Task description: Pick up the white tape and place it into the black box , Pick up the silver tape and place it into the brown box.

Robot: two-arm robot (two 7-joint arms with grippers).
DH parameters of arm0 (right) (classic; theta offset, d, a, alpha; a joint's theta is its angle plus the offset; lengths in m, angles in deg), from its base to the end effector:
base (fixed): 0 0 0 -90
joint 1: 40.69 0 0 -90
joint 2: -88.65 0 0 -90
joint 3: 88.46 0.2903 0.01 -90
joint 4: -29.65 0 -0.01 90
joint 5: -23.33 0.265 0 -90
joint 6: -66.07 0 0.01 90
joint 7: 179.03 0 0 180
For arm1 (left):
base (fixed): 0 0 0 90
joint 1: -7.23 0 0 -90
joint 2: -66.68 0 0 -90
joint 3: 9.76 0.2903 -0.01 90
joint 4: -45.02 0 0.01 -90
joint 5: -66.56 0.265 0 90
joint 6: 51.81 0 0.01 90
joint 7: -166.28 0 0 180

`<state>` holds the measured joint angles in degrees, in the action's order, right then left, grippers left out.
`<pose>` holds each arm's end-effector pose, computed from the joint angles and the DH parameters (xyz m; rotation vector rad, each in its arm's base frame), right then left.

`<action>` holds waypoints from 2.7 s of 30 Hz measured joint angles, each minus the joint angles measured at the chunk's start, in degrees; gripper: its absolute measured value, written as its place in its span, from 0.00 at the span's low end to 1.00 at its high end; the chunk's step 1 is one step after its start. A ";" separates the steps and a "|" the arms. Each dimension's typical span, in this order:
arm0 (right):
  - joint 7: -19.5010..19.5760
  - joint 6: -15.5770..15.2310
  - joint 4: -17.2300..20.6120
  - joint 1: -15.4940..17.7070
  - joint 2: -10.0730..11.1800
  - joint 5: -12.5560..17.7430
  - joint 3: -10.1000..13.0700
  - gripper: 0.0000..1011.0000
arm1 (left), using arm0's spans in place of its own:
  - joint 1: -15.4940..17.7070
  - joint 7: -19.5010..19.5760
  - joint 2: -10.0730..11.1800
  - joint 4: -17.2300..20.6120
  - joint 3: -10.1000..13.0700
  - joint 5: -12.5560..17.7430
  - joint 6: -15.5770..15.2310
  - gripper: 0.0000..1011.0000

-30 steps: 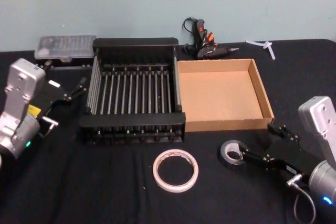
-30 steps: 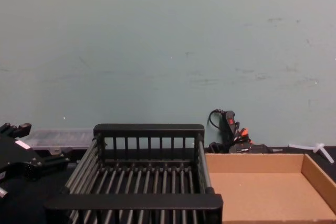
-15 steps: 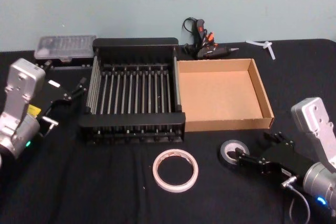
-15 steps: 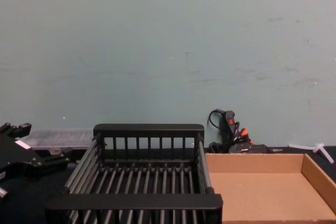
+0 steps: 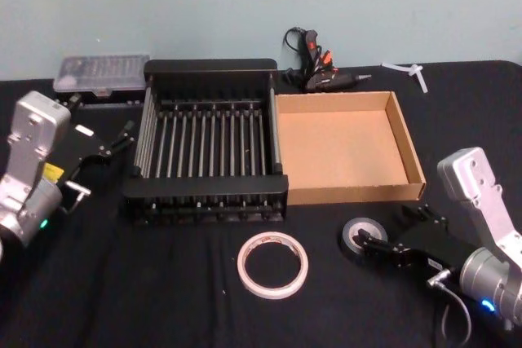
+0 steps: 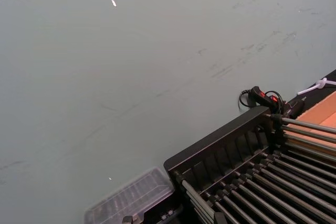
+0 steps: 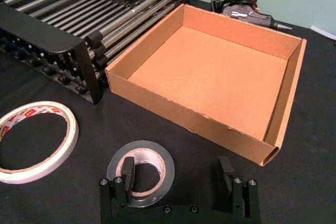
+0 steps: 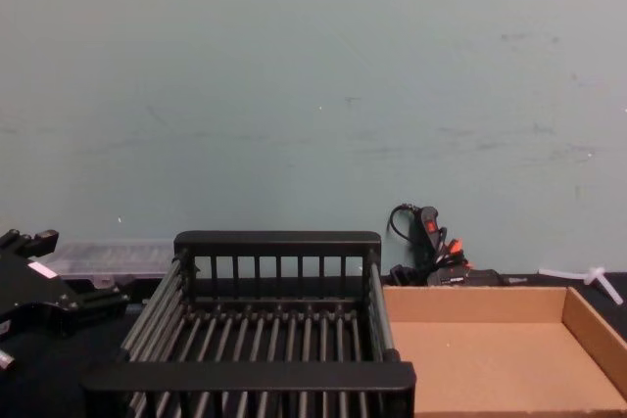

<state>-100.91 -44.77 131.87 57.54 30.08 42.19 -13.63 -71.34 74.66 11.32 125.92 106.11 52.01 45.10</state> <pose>0.2325 -0.0642 -0.2844 -0.4594 0.1927 -1.0280 0.3167 0.0944 -0.2942 0.3044 -0.2849 1.2478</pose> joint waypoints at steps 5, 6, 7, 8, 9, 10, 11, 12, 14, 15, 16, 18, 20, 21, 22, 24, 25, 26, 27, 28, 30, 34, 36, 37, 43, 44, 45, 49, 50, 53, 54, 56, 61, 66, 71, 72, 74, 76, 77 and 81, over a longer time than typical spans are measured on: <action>-0.22 -0.36 -0.51 -0.38 -0.58 -0.81 -0.01 0.99 | 0.00 0.00 0.00 0.00 0.00 0.00 0.00 0.99; -0.33 -0.51 -0.67 -0.51 -0.79 -1.07 0.02 0.99 | 0.00 0.00 0.00 0.00 0.00 0.00 0.00 0.99; -0.37 -0.56 -0.76 -0.57 -0.89 -1.20 0.04 0.99 | 0.00 0.00 0.00 0.00 0.00 0.00 0.00 0.99; -0.45 -0.65 -0.95 -0.70 -1.09 -1.46 0.08 0.99 | 0.00 0.00 0.00 0.00 0.00 0.00 0.00 0.99; -0.50 -0.69 -1.04 -0.75 -1.19 -1.59 0.11 0.99 | 0.00 0.00 0.00 0.00 0.00 0.00 0.00 0.99; -0.55 -0.72 -1.09 -0.78 -1.26 -1.66 0.13 0.99 | 0.00 0.00 0.00 0.00 0.00 0.00 0.00 0.99; -0.63 -0.75 -1.15 -0.81 -1.35 -1.77 0.16 0.99 | 0.00 0.00 0.00 0.00 0.00 0.00 0.00 0.99; -0.80 -0.85 -1.24 -0.85 -1.51 -1.92 0.26 0.99 | 0.00 0.00 0.00 0.00 0.00 0.00 0.00 0.99; -1.01 -0.98 -1.42 -0.98 -1.79 -2.22 0.36 0.99 | 0.00 0.00 0.00 0.00 0.00 0.00 0.00 0.99; -1.05 -1.02 -1.47 -0.99 -1.86 -2.30 0.39 0.99 | 0.00 0.00 0.00 0.00 0.00 0.00 0.00 0.99; -1.11 -1.07 -1.51 -1.00 -1.93 -2.39 0.44 0.99 | 0.00 0.00 0.00 0.00 0.00 0.00 0.00 0.99; -1.24 -1.21 -1.65 -1.03 -2.20 -2.70 0.58 0.99 | 0.00 0.00 0.00 0.00 0.00 0.00 0.00 0.99; -1.31 -1.36 -1.78 -1.07 -2.50 -2.98 0.76 0.99 | 0.00 0.00 0.00 0.00 0.00 0.00 0.00 0.99; -1.32 -1.40 -1.80 -1.07 -2.60 -3.07 0.82 0.99 | 0.00 0.00 0.00 0.00 0.00 0.00 0.00 0.99; -1.34 -1.44 -1.82 -1.07 -2.71 -3.15 0.88 0.99 | 0.00 0.00 0.00 0.00 0.00 0.00 0.00 0.99; -1.40 -1.50 -1.86 -1.07 -2.90 -3.31 1.04 0.99 | 0.00 0.00 0.00 0.00 0.00 0.00 0.00 0.99; -1.51 -1.56 -1.92 -1.07 -3.10 -3.48 1.16 0.99 | 0.00 0.00 0.00 0.00 0.00 0.00 0.00 0.99; -1.57 -1.59 -1.97 -1.08 -3.19 -3.58 1.22 0.99 | 0.00 0.00 0.00 0.00 0.00 0.00 0.00 0.99; -1.63 -1.59 -2.02 -1.09 -3.28 -3.66 1.27 0.99 | 0.00 0.00 0.00 0.00 0.00 0.00 0.00 0.99; -1.75 -1.60 -2.11 -1.12 -3.44 -3.81 1.35 0.99 | 0.00 0.00 0.00 0.00 0.00 0.00 0.00 0.99; -1.90 -1.60 -2.21 -1.18 -3.59 -4.00 1.45 0.99 | 0.00 0.00 0.00 0.00 0.00 0.00 0.00 0.99; -2.15 -1.61 -2.27 -1.21 -3.71 -4.31 1.50 0.99 | 0.00 0.00 0.00 0.00 0.00 0.00 0.00 0.99; -2.15 -1.61 -2.27 -1.21 -3.69 -4.31 1.51 0.99 | 0.00 0.00 0.00 0.00 0.00 0.00 0.00 0.99; -2.13 -1.61 -2.27 -1.20 -3.67 -4.30 1.50 0.99 | 0.00 0.00 0.00 0.00 0.00 0.00 0.00 0.99; -2.05 -1.61 -2.27 -1.20 -3.64 -4.23 1.47 0.99 | 0.00 0.00 0.00 0.00 0.00 0.00 0.00 0.99; -2.04 -1.61 -2.27 -1.19 -3.64 -4.21 1.47 0.99 | 0.00 0.00 0.00 0.00 0.00 0.00 0.00 0.99; -2.03 -1.61 -2.27 -1.18 -3.63 -4.20 1.46 0.99 | 0.00 0.00 0.00 0.00 0.00 0.00 0.00 0.99; -2.01 -1.59 -2.26 -1.17 -3.61 -4.15 1.44 0.87 | 0.00 0.00 0.00 0.00 0.00 0.00 0.00 0.99; -2.00 -1.59 -2.26 -1.17 -3.61 -4.14 1.43 0.87 | 0.00 0.00 0.00 0.00 0.00 0.00 0.00 0.99; -1.99 -1.57 -2.25 -1.16 -3.60 -4.10 1.41 0.78 | 0.00 0.00 0.00 0.00 0.00 0.00 0.00 0.99; -1.99 -1.57 -2.24 -1.16 -3.59 -4.10 1.41 0.75 | 0.00 0.00 0.00 0.00 0.00 0.00 0.00 0.99; -1.98 -1.56 -2.24 -1.16 -3.59 -4.09 1.40 0.71 | 0.00 0.00 0.00 0.00 0.00 0.00 0.00 0.99; -1.95 -1.56 -2.21 -1.16 -3.56 -4.06 1.39 0.52 | 0.00 0.00 0.00 0.00 0.00 0.00 0.00 0.99; -1.93 -1.55 -2.19 -1.16 -3.55 -4.03 1.39 0.38 | 0.00 0.00 0.00 0.00 0.00 0.00 0.00 0.99; -1.92 -1.56 -2.17 -1.15 -3.55 -4.00 1.39 0.20 | 0.00 0.00 0.00 0.00 0.00 0.00 0.00 0.99; -1.92 -1.55 -2.17 -1.16 -3.55 -4.00 1.39 0.19 | 0.00 0.00 0.00 0.00 0.00 0.00 0.00 0.99; -1.92 -1.56 -2.17 -1.15 -3.55 -4.00 1.39 0.16 | 0.00 0.00 0.00 0.00 0.00 0.00 0.00 0.99; -1.92 -1.55 -2.17 -1.16 -3.55 -4.00 1.39 0.14 | 0.00 0.00 0.00 0.00 0.00 0.00 0.00 0.99; -1.92 -1.55 -2.17 -1.15 -3.55 -4.00 1.39 0.15 | 0.00 0.00 0.00 0.00 0.00 0.00 0.00 0.99; -1.93 -1.55 -2.17 -1.15 -3.55 -4.00 1.39 0.14 | 0.00 0.00 0.00 0.00 0.00 0.00 0.00 0.99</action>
<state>-102.83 -46.32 129.71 56.39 26.53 38.19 -12.23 -71.34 74.66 11.32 125.92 106.10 52.01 45.10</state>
